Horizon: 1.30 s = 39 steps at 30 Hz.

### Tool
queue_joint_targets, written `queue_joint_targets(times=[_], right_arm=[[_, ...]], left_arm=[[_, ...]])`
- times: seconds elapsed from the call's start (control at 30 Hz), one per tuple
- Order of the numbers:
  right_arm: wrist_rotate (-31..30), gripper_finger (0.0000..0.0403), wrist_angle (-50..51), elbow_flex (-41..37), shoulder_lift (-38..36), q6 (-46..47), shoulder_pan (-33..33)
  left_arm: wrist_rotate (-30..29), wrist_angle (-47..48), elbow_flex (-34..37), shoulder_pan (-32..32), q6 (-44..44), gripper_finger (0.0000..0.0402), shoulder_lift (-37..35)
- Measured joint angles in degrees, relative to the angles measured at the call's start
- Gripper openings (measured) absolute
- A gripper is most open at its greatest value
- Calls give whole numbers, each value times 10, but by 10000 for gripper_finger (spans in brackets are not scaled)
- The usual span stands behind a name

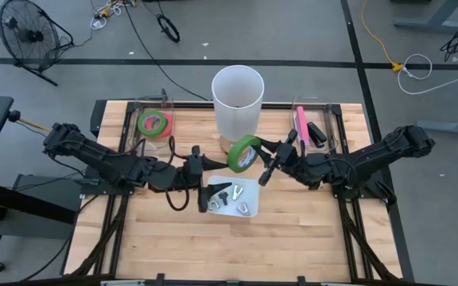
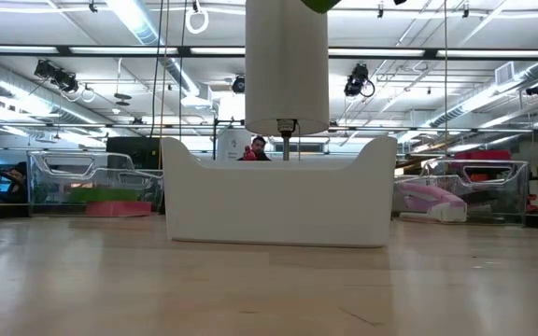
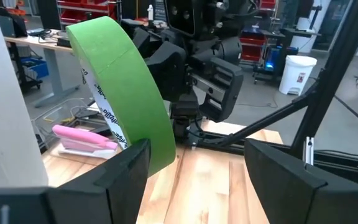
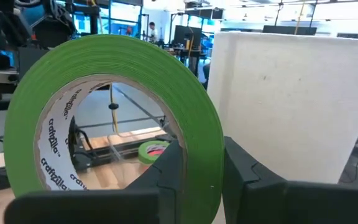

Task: Pick and place Stapler, Stapler remover, tape
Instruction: Put the green tape into the left transparent bin

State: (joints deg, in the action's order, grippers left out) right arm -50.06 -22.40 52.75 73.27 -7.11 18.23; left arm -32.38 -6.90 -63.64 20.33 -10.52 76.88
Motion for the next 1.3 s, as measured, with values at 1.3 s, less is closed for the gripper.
queue_joint_targets(times=[1.3], right_arm=[[45,55,-17,0,27,29,17]], left_arm=[[0,10,0,-3,-3,268,0]])
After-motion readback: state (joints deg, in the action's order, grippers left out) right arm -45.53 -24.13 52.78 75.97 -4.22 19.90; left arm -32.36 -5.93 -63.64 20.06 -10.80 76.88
